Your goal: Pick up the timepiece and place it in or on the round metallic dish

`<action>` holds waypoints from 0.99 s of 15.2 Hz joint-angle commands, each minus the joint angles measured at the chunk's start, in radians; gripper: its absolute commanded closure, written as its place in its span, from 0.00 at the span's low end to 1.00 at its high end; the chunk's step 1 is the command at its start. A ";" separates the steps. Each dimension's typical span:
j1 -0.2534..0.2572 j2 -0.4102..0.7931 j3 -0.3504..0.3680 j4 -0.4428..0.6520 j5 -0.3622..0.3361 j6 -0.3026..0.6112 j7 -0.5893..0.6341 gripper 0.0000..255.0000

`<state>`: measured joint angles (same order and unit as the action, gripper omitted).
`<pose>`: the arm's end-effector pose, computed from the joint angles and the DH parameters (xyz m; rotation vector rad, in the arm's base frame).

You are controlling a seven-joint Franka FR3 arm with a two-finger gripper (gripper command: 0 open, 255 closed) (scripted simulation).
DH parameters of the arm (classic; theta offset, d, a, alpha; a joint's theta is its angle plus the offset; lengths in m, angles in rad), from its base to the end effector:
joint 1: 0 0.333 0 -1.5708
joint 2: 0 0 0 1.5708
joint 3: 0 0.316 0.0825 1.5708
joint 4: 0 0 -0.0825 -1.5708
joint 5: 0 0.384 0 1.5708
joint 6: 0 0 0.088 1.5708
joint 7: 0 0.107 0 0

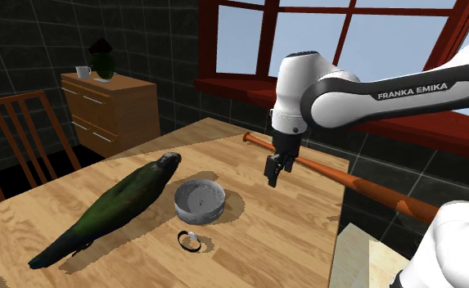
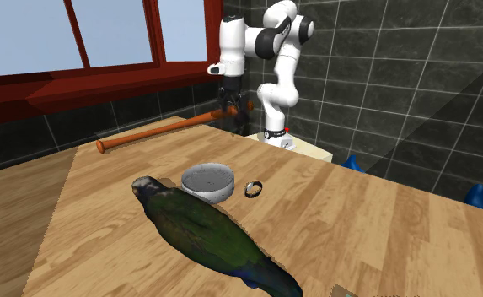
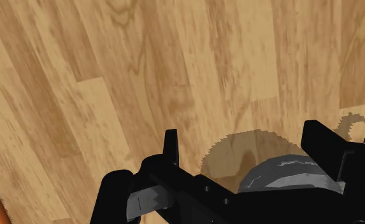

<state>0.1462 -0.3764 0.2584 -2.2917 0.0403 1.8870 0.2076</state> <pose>0.3976 0.1814 0.4898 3.0661 0.2527 -0.0322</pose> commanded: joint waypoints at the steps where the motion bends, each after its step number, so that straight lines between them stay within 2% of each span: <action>1: 0.010 0.069 0.034 0.035 -0.009 0.037 0.034 0.00; 7: 0.043 0.255 0.124 0.152 -0.068 0.104 0.142 0.00; 15: 0.121 0.534 0.201 0.369 -0.216 0.135 0.299 0.00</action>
<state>0.2533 0.1208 0.4511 -1.9602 -0.1548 2.0282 0.4845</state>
